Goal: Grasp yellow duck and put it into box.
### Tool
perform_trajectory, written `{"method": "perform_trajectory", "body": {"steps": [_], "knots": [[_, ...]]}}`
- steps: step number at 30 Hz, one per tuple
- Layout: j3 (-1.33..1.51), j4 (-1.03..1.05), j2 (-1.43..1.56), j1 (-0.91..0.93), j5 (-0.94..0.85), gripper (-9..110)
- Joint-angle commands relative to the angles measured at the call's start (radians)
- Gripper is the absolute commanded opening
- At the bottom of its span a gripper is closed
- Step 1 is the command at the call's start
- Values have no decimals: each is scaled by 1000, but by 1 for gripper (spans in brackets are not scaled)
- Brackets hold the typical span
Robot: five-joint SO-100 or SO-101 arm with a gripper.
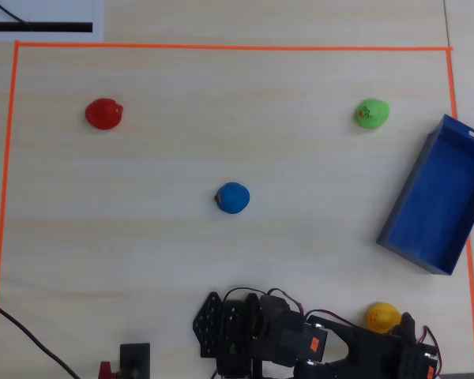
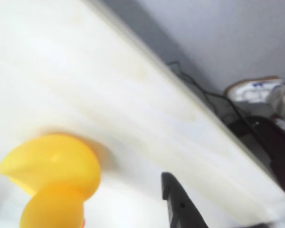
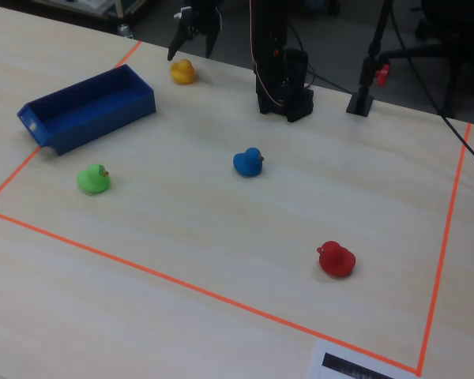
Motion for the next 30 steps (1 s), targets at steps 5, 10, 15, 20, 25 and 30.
{"method": "perform_trajectory", "body": {"steps": [5, 10, 15, 20, 25, 30], "knots": [[-43, 44, 2, -107, -21, 49], [-44, 37, -20, -115, -14, 49], [-49, -20, -71, -95, -26, 49], [-54, -71, -97, -86, -35, 44], [-46, -149, -97, -109, -55, 9], [-8, -273, -75, -115, -63, 0]]}}
